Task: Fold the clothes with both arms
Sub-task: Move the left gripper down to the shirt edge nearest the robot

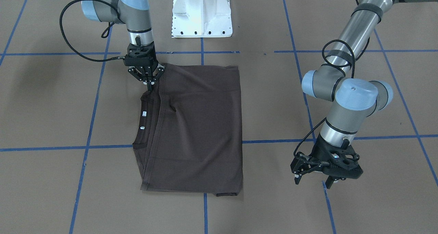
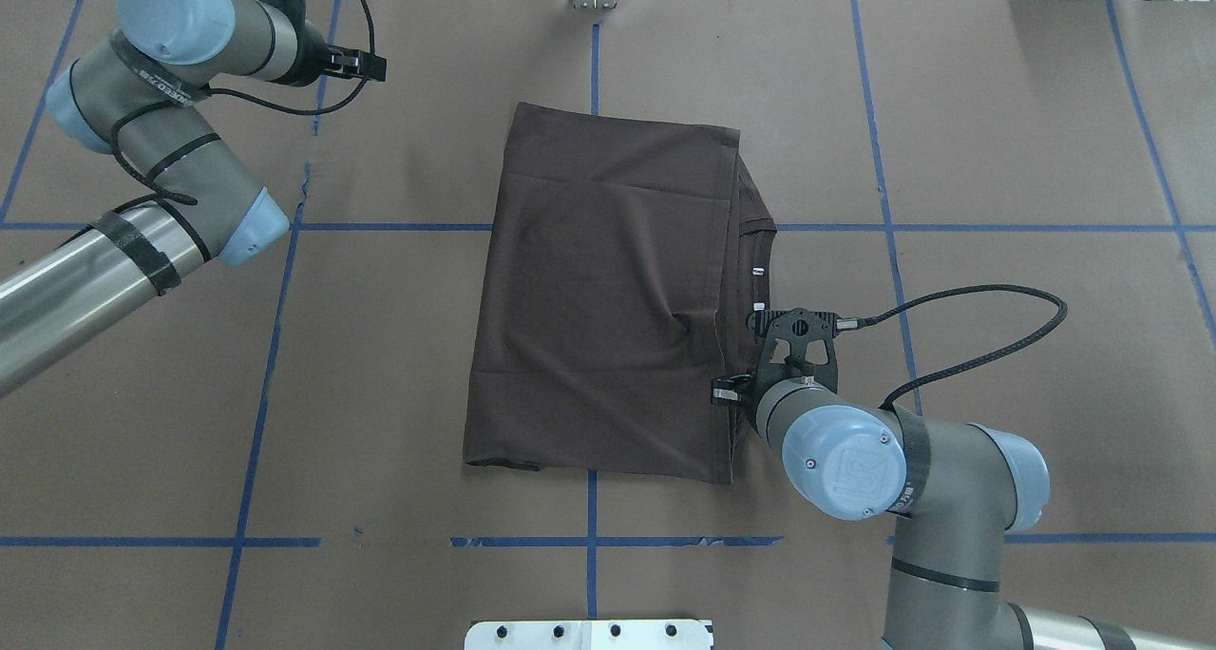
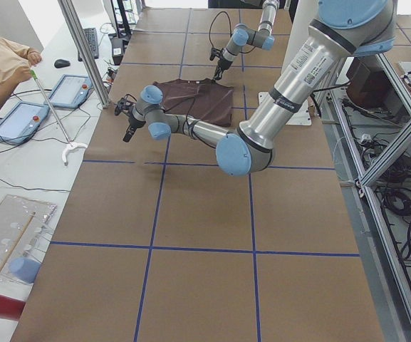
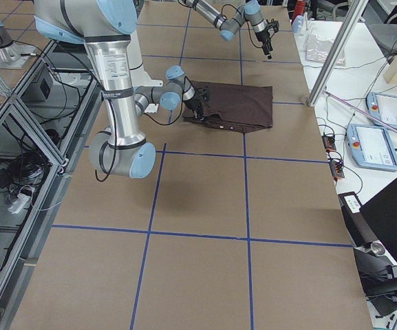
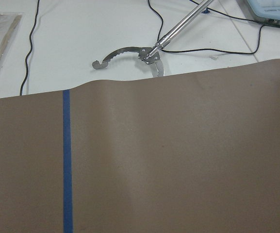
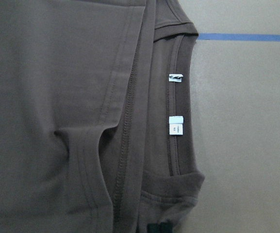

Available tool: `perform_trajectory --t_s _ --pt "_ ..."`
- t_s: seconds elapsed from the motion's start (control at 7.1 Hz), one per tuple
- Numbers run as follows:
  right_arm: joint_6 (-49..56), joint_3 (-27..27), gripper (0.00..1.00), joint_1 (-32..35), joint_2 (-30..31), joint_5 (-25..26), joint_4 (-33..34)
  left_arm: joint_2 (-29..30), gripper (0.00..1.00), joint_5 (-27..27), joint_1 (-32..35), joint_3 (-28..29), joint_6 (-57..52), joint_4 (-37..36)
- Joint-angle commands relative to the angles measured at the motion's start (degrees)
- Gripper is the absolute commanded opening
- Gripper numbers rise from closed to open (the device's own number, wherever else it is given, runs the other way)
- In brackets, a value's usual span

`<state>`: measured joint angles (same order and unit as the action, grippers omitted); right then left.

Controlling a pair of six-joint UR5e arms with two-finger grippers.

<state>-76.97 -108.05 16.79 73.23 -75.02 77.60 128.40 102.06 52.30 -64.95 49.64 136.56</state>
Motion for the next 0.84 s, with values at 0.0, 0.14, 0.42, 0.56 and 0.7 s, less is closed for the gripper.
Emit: perform_trajectory --t_s 0.0,0.14,0.42,0.56,0.7 --pt "1.0 -0.1 0.99 0.4 0.0 0.1 -0.2 -1.1 1.00 0.1 -2.1 -3.2 3.3 -0.6" --pt "1.0 -2.9 1.00 0.6 0.0 -0.6 -0.1 -3.1 1.00 0.2 -3.7 -7.5 5.5 -0.9" --pt "-2.2 -10.4 1.00 1.1 2.0 -3.3 -0.8 -10.1 1.00 0.2 -8.6 -19.8 16.5 -0.8" --pt "-8.7 -13.9 1.00 1.1 4.0 -3.6 -1.0 -15.6 1.00 -0.5 -13.7 -28.3 24.8 -0.7" --pt "-14.1 -15.4 1.00 1.0 4.3 -3.6 -2.2 -21.2 0.97 -1.2 -18.0 -36.0 34.3 -0.4"
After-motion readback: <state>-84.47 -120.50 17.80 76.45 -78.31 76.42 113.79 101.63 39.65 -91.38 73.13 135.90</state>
